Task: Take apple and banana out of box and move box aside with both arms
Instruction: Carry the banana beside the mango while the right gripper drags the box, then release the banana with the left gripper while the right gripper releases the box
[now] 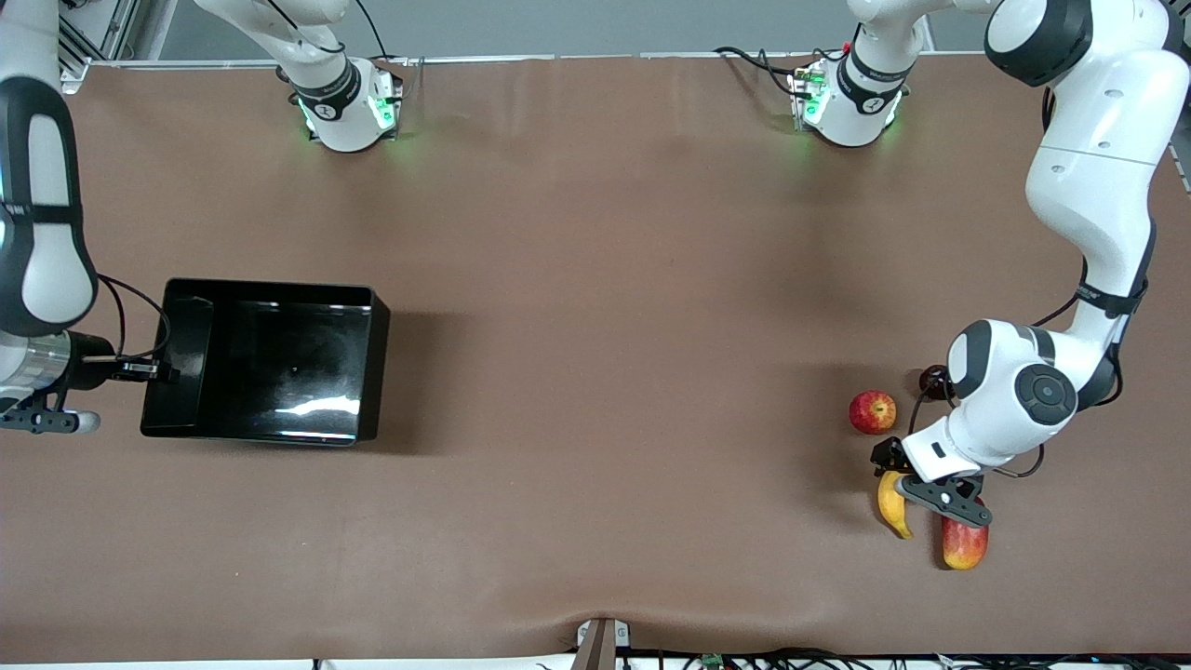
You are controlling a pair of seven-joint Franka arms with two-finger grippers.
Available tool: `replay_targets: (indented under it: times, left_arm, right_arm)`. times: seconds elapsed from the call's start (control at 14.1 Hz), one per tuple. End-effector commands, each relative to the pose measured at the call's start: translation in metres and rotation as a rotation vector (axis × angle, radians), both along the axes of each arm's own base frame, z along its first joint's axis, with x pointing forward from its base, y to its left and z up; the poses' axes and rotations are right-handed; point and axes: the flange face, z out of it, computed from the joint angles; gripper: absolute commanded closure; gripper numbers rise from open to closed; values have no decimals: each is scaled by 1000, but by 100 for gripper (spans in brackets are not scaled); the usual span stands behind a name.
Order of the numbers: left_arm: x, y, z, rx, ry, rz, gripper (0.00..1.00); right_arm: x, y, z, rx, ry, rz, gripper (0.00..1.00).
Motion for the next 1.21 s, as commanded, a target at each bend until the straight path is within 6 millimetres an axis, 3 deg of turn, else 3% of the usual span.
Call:
replay_targets:
  times: [0.0,0.14,0.28,0.43,0.57,0.71,1.0,1.14]
  left_arm:
    - [-7,-7,55,23,37,62,0]
    - [-15,-9,91,58,76,121,0]
    - [-25,-12,124,97,103,158,0]
    - [-33,-9,149,124,125,163,0]
    - [-43,-11,182,152,133,207,0]
    - [-58,-24,215,153,154,262,0]
    - [-83,-28,284,154,128,303,0]
    - [-95,-31,309,137,133,315,0]
  right_arm:
    - [-7,-26,-42,16,-4,22,100]
    - [-13,-44,-55,21,-9,41,100]
    - [-13,-49,-63,17,-15,34,100]
    - [-14,-51,-68,22,-7,26,0]
    - [-6,-43,-58,20,-19,44,0]
    - [11,-37,-33,2,-71,65,0]
    - [72,20,62,-90,-191,264,0]
    - [87,50,93,-183,-194,372,0]
